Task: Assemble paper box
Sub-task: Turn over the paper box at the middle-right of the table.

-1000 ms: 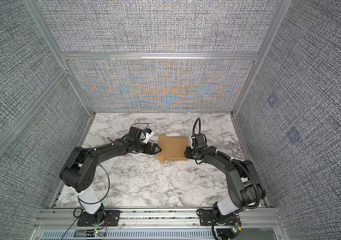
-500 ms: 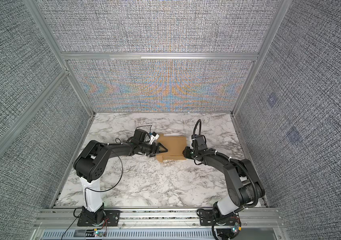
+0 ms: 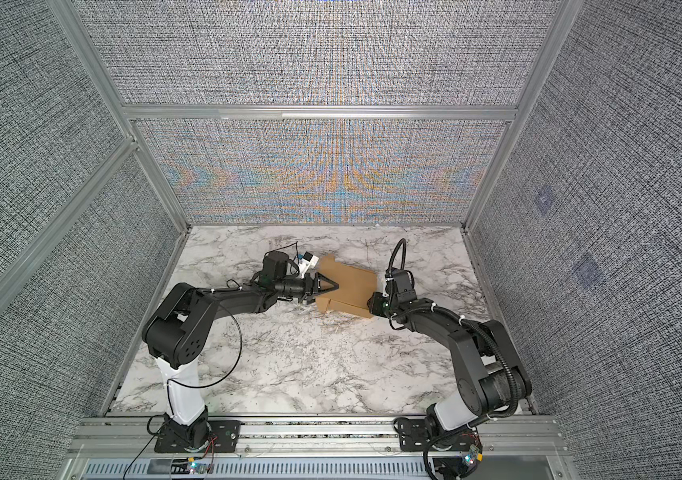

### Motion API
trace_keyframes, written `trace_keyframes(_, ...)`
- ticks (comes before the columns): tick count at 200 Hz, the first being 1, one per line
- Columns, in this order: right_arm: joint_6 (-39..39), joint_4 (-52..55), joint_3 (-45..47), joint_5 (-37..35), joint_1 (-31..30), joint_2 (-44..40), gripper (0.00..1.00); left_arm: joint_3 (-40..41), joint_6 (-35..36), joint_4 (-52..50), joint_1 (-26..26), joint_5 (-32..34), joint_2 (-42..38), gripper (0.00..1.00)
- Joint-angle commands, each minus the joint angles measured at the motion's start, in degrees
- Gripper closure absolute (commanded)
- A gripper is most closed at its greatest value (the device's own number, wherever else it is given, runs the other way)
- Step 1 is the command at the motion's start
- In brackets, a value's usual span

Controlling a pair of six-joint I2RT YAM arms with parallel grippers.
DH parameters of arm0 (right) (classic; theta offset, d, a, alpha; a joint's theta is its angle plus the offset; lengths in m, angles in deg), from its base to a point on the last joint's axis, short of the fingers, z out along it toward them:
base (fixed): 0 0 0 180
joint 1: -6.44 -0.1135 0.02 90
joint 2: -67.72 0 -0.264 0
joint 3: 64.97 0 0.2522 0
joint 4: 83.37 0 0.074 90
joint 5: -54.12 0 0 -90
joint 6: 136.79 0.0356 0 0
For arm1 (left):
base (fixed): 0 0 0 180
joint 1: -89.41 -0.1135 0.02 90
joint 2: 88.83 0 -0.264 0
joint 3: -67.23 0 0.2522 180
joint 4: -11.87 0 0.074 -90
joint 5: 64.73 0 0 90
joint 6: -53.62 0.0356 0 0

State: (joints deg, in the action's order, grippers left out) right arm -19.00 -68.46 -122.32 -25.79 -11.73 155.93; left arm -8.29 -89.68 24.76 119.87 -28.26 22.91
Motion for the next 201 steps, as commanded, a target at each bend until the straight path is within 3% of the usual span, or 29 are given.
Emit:
trace_keyframes(1, -0.91, 7.52, 0.92, 1.82, 0.24, -0.04, 0.62, -0.82, -0.93, 5.07, 0.75, -3.61, -0.49, 0.21)
trace_keyframes(69, 2.01, -0.04, 7.58, 7.74, 5.33, -1.61, 0.62, -5.03, -3.65, 7.01, 3.06, -4.0, 1.79, 0.23)
trace_keyframes(201, -0.94, 3.1, 9.87, 8.04, 11.48, -5.04, 0.62, -11.39, -7.96, 12.63, 7.77, -5.25, 7.99, 0.25)
